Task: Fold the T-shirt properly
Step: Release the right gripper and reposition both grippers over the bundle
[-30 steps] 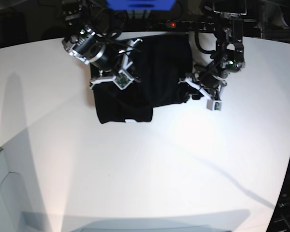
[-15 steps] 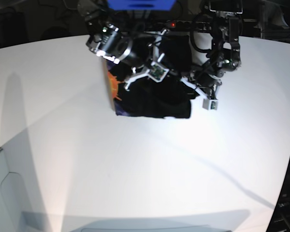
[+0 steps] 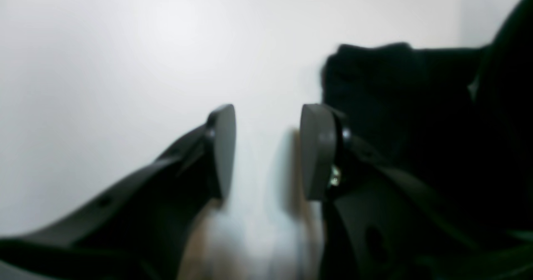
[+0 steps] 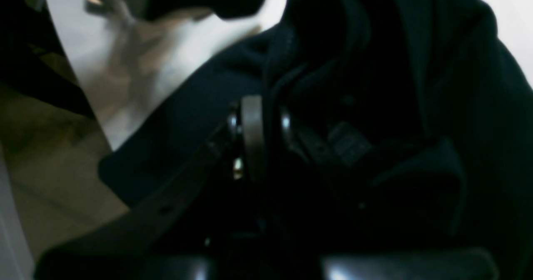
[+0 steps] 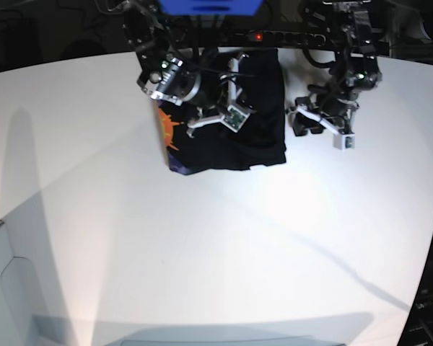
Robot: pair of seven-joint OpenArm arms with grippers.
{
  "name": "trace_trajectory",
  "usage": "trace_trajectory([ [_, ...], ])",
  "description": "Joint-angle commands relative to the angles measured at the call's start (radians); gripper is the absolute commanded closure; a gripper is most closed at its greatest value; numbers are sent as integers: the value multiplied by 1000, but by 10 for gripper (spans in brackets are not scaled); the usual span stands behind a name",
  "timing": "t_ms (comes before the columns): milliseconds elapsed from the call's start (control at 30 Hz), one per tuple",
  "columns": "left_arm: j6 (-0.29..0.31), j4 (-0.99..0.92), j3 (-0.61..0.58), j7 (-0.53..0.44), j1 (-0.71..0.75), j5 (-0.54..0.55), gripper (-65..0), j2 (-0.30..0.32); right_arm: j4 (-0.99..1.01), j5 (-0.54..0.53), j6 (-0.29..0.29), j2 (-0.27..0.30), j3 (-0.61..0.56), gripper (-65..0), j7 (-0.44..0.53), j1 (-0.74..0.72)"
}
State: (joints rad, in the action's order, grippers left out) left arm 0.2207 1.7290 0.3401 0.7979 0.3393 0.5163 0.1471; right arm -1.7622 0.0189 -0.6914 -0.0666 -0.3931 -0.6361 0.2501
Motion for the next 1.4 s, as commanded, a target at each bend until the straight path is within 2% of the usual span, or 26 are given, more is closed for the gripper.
trace_trajectory([
  [0,10,47,21,-22,5,17,-252,7,-20,-20,-7,-11,-5,0,25,-7],
  [267,19,105,205,-22,94,18,-252,-1,-20,-20,-7,-16,-14,-10,20,-5],
  [433,19,104,262,-22,94,18,-253,-1,-67,-20,-7,-16,-13,-188,19,-1],
  [567,19,104,276,-22,90,18,-253,3,-187,-24,-7,-17,-4,-294,19,21],
  [667,19,105,276,-22,91,18,-253,7,-267,-24,-7,-11,19,-304,20,24],
  [867,19,108,310,-22,94,17,-253,9,-265,-23,-7,-8,151,-310,20,24],
  [1000,19,108,376,-22,85,17,-253,7,-232,-23,-7,24,147,-311,19,45],
  [1067,19,108,397,-22,83,17,-253,9,-195,-23,-7,34,108,-311,22,61],
  [1267,21,108,465,-22,65,18,-253,15,-167,-23,-7,152,-142,-311,26,78],
  [1367,21,107,482,-22,60,18,-253,24,-170,-20,-7,190,-243,-310,31,56],
])
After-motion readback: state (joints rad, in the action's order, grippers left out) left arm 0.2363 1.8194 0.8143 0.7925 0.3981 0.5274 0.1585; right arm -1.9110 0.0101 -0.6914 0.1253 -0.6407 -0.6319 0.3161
